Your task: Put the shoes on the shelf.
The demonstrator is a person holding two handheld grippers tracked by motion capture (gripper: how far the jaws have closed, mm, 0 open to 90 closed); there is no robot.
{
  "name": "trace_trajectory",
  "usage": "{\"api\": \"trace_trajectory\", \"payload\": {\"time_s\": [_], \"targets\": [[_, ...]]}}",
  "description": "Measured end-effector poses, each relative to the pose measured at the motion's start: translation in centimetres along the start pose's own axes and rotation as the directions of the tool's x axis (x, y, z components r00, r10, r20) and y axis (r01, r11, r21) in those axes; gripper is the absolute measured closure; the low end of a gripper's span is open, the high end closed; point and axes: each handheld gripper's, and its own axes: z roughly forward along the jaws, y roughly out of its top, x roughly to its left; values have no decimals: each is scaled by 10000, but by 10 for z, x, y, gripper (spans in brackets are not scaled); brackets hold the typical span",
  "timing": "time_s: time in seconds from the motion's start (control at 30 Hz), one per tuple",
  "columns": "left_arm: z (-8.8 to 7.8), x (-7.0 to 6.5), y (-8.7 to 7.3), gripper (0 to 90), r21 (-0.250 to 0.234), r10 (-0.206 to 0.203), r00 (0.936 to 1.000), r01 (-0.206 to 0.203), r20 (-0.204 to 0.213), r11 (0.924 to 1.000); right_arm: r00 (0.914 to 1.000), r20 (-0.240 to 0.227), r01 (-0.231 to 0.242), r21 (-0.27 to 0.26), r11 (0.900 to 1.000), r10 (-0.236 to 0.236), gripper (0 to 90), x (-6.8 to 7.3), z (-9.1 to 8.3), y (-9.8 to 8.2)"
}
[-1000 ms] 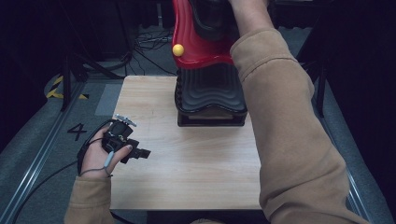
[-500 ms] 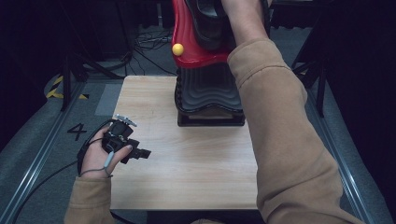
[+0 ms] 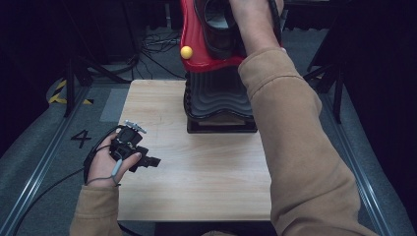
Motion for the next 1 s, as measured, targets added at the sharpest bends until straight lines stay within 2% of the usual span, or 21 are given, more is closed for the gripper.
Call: {"api": "trace_trajectory", "payload": {"time_s": [0.1,0.17,0.27,0.3,0.43,0.57,0.73,0.8,0.9,0.93,1.0], "targets": [[0,1,0,329,-5,29,10000,-29,-48,10000,9998,-162,-103,100,9999,104,607,-1,0,0],[0,0,0,329,11,-4,10000,4,4,10000,9995,-264,-160,346,9993,169,549,-5,-2,-1],[0,-1,1,329,28,28,10000,-28,18,10000,9995,-303,-113,331,9994,123,514,-7,-2,-2],[0,-2,1,329,29,64,10000,-64,-5,10000,9993,-343,-125,262,9996,134,478,-11,-2,-4],[0,-4,2,328,23,98,10000,-98,3,9999,9990,-402,-161,270,9995,172,475,-13,-3,-5],[1,-6,4,328,61,137,9999,-137,15,9999,9986,-533,-37,262,9996,51,461,-14,-11,-6],[1,-7,4,329,48,191,9998,-191,5,9998,9968,-763,266,227,9994,-248,442,-17,-23,-9],[2,-7,4,328,62,185,9998,-185,-2,9998,9953,-927,293,68,9995,-285,442,-21,-32,-10],[1,-8,5,329,66,204,9998,-203,-54,9998,9895,-1309,607,-28,9981,-606,441,-28,-51,-11],[1,-8,5,329,66,204,9998,-203,-54,9998,9895,-1309,607,-28,9981,-606,441,-28,-51,-11],[1,-8,4,328,56,227,9997,-226,-128,9997,9837,-1446,1034,-330,9941,-1071,430,-33,-66,-14]]}}
